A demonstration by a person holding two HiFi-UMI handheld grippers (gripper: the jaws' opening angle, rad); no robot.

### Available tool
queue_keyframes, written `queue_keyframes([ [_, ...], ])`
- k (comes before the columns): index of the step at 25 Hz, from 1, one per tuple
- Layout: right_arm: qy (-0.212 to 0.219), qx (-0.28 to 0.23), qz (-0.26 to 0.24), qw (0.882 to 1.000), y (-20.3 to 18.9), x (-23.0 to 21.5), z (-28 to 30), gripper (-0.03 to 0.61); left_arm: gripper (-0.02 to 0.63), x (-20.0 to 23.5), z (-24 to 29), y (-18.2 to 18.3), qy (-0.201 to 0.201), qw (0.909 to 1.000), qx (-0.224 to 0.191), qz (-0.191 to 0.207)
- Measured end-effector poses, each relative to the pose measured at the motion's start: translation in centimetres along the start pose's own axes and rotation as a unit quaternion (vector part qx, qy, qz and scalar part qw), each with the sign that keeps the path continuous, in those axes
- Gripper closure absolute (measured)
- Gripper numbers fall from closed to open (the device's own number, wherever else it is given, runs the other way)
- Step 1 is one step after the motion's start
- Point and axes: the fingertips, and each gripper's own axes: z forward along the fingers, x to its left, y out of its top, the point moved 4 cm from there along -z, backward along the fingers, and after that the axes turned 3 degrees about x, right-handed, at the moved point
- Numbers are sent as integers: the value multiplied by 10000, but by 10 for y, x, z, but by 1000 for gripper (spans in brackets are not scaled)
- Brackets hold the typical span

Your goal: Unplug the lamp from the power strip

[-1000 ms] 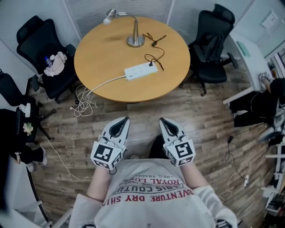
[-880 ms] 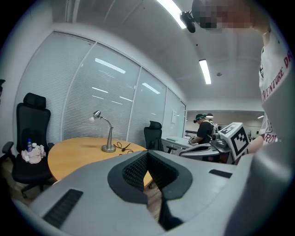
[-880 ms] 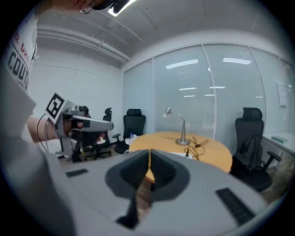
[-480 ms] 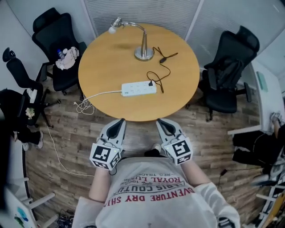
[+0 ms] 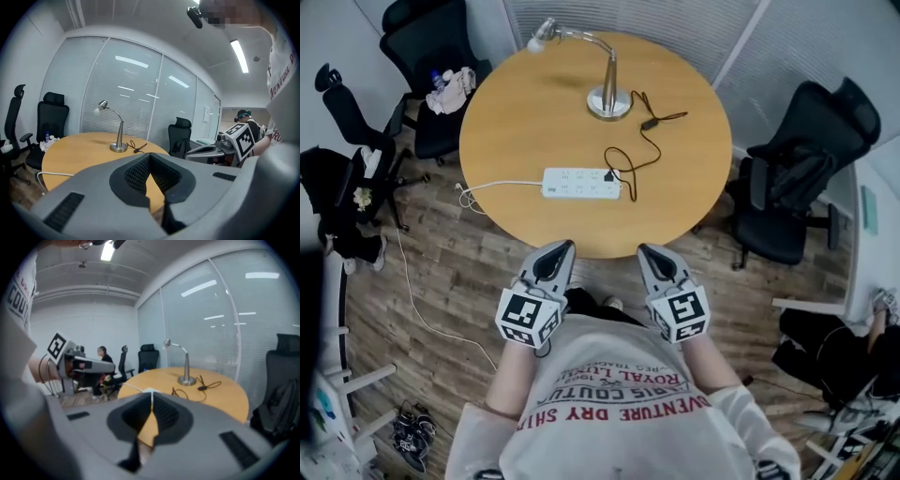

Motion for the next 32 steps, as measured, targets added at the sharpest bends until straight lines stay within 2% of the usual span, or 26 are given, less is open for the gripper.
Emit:
queue_keyframes([
  [5, 69, 83, -93, 9999, 7, -19, 26, 548, 586, 21, 30, -2, 152, 9999, 48, -17],
  [9, 109, 254, -131, 9995, 19, -39, 56, 548, 586, 41, 70, -1, 18, 9998, 197, 25],
  [14, 306, 627, -103, 9975, 28, -64, 103, 548, 586, 76, 119, -7, -59, 9990, 449, -12],
  [18, 608, 1094, -354, 9915, 26, -68, 141, 544, 586, 98, 149, -27, -172, 9961, 863, 17],
  [19, 677, 1236, -448, 9890, 24, -68, 150, 516, 586, 102, 157, -34, -218, 9948, 996, 78],
  [20, 748, 1402, -535, 9858, 21, -68, 159, 452, 586, 105, 164, -42, -271, 9931, 1129, 165],
  [21, 811, 1577, -617, 9822, 17, -68, 168, 429, 586, 108, 172, -50, -334, 9911, 1266, 259],
  [24, 898, 2055, -870, 9706, 4, -71, 191, 417, 586, 113, 192, -73, -564, 9838, 1644, 436],
  [27, 935, 2513, -1117, 9569, -9, -77, 211, 416, 586, 117, 210, -86, -722, 9778, 1930, 389],
  [32, 1030, 3161, -1711, 9275, -27, -80, 239, 416, 586, 121, 233, -111, -836, 9647, 2474, 353],
])
